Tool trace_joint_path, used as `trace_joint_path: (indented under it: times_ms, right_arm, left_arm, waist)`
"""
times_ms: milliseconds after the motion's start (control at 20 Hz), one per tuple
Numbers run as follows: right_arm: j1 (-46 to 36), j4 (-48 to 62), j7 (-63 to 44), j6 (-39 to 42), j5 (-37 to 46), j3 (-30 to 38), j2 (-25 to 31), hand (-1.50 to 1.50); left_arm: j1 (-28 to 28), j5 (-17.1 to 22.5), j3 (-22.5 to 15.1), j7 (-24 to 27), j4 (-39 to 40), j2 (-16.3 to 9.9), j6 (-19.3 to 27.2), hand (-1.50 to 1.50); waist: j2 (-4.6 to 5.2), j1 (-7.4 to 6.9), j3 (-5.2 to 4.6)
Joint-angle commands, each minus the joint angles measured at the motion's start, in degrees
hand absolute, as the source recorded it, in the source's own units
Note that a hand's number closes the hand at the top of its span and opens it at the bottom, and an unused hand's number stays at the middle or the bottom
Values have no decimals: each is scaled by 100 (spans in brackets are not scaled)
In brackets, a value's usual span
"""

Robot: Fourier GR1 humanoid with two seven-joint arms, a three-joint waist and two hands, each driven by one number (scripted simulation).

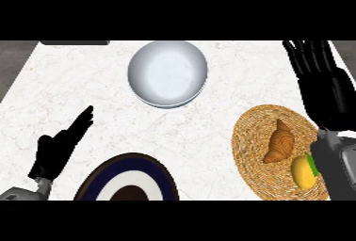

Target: Pick the croissant from the placemat and place it in the bowl

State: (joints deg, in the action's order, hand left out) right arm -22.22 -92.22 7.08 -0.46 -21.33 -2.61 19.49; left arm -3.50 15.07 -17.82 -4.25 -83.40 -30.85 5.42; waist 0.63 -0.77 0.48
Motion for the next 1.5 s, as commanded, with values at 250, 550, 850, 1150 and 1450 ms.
trace_joint_path:
  times_ms: [250, 550, 850, 1150, 1450]
  right_arm:
    - [-232, 1055, -841, -266, 1114, -1460, -545, -150]
    - [561, 916, -639, -2928, 4342, -2084, -233, -150]
    - [632, 413, -2694, -2976, 6396, -3047, -180, -150]
    - [267, -731, -4940, -987, 7119, -2867, 468, -150]
    - [60, -1365, -6570, 1453, 6586, -3143, 501, -150]
  left_arm:
    - [-1201, 344, 1592, 710, -360, 110, 819, 0]
    - [-899, 395, 1533, 626, -354, 291, 949, 0]
    - [-781, 529, 1869, 698, -348, 110, 774, 0]
    - [-709, 493, 1893, 880, -190, 243, 774, 0]
    - [-910, 478, 1896, 641, -249, 160, 784, 0]
  waist:
    - [-20, -257, -72]
    - [-135, 106, -76]
    - [-146, 162, -77]
    - [-168, 313, -85]
    - [-134, 254, -76]
